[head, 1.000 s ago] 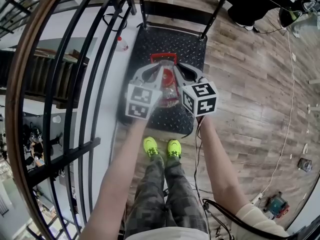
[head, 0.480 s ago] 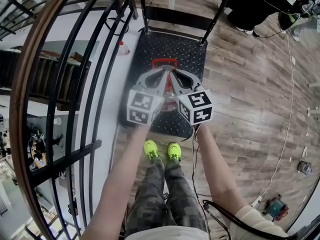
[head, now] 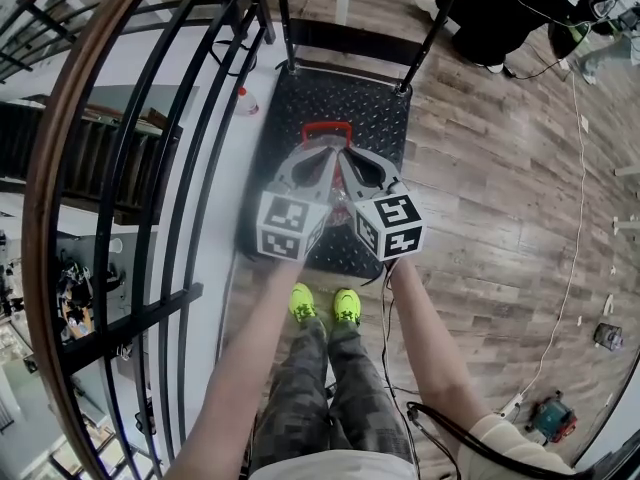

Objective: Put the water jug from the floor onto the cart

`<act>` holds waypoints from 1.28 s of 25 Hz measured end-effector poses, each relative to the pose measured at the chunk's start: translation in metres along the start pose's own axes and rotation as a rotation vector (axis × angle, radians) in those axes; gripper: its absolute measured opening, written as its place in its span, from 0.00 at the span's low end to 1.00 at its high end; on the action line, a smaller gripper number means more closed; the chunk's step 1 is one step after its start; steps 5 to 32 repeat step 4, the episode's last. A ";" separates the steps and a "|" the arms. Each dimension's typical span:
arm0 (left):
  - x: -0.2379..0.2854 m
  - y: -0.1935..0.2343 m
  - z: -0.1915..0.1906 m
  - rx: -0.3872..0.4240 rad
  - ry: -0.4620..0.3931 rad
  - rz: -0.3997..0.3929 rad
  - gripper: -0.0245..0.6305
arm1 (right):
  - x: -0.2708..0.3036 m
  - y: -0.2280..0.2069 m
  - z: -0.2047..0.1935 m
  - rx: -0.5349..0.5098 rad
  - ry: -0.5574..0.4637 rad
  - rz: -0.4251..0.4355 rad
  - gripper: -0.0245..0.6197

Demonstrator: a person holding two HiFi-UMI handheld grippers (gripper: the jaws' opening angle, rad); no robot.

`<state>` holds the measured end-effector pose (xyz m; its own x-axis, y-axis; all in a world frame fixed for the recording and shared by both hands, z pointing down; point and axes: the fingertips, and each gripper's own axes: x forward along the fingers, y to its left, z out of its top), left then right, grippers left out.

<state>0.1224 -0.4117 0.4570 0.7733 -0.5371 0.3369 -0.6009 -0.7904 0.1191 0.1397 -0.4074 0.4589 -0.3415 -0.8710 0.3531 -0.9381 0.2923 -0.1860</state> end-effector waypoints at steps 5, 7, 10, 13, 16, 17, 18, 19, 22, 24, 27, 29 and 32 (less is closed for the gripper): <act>-0.001 -0.004 0.003 -0.012 -0.006 0.005 0.05 | -0.006 0.000 0.002 0.012 -0.009 -0.003 0.09; -0.001 -0.004 0.003 -0.012 -0.006 0.005 0.05 | -0.006 0.000 0.002 0.012 -0.009 -0.003 0.09; -0.001 -0.004 0.003 -0.012 -0.006 0.005 0.05 | -0.006 0.000 0.002 0.012 -0.009 -0.003 0.09; -0.001 -0.004 0.003 -0.012 -0.006 0.005 0.05 | -0.006 0.000 0.002 0.012 -0.009 -0.003 0.09; -0.001 -0.004 0.003 -0.012 -0.006 0.005 0.05 | -0.006 0.000 0.002 0.012 -0.009 -0.003 0.09; -0.001 -0.004 0.003 -0.012 -0.006 0.005 0.05 | -0.006 0.000 0.002 0.012 -0.009 -0.003 0.09; -0.001 -0.004 0.003 -0.012 -0.006 0.005 0.05 | -0.006 0.000 0.002 0.012 -0.009 -0.003 0.09; -0.001 -0.004 0.003 -0.012 -0.006 0.005 0.05 | -0.006 0.000 0.002 0.012 -0.009 -0.003 0.09; -0.001 -0.004 0.003 -0.012 -0.006 0.005 0.05 | -0.006 0.000 0.002 0.012 -0.009 -0.003 0.09; -0.001 -0.004 0.003 -0.012 -0.006 0.005 0.05 | -0.006 0.000 0.002 0.012 -0.009 -0.003 0.09; -0.001 -0.004 0.003 -0.012 -0.006 0.005 0.05 | -0.006 0.000 0.002 0.012 -0.009 -0.003 0.09; -0.001 -0.004 0.003 -0.012 -0.006 0.005 0.05 | -0.006 0.000 0.002 0.012 -0.009 -0.003 0.09; -0.001 -0.004 0.003 -0.012 -0.006 0.005 0.05 | -0.006 0.000 0.002 0.012 -0.009 -0.003 0.09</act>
